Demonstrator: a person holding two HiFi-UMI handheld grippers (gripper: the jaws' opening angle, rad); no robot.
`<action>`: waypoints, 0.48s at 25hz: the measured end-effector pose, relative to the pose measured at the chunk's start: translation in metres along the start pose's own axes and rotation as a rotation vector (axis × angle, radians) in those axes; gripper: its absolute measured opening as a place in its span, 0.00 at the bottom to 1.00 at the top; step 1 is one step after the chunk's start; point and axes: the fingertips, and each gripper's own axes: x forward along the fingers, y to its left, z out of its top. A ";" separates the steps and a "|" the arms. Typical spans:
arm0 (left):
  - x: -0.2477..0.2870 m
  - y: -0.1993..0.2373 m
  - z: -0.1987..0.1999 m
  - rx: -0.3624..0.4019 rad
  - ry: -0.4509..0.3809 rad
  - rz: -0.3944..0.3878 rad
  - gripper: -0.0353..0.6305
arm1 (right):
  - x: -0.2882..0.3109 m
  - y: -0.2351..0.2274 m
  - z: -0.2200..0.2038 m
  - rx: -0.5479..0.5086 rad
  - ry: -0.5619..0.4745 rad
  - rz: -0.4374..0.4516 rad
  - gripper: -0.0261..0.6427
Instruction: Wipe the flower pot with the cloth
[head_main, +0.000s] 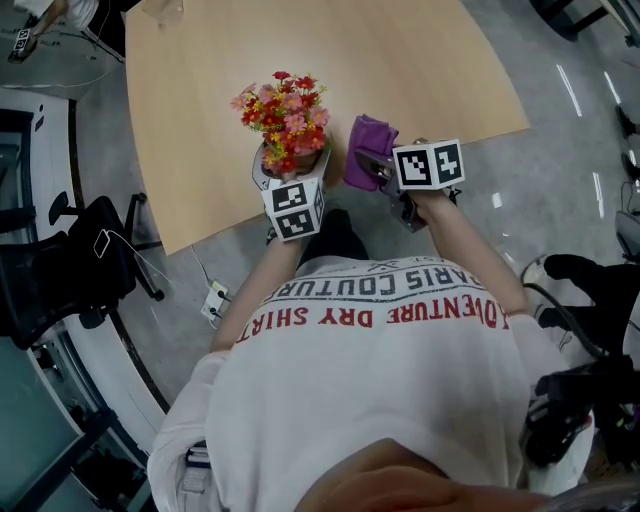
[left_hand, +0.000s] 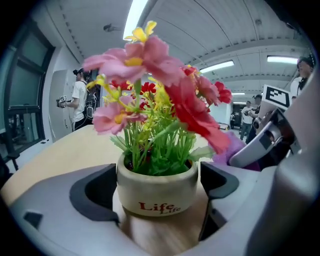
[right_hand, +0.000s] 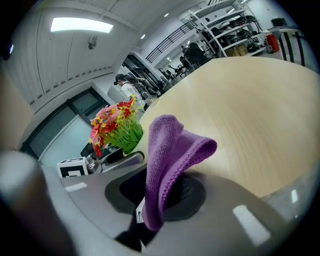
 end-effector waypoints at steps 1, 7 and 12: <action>0.001 0.000 0.000 0.009 0.004 0.003 0.82 | -0.001 0.000 0.000 0.000 -0.001 0.002 0.13; 0.002 0.000 0.001 0.046 0.003 -0.055 0.82 | 0.003 0.007 0.003 -0.003 0.001 0.018 0.13; 0.002 -0.002 0.002 0.091 -0.010 -0.162 0.82 | 0.008 0.016 0.005 -0.018 0.010 0.044 0.13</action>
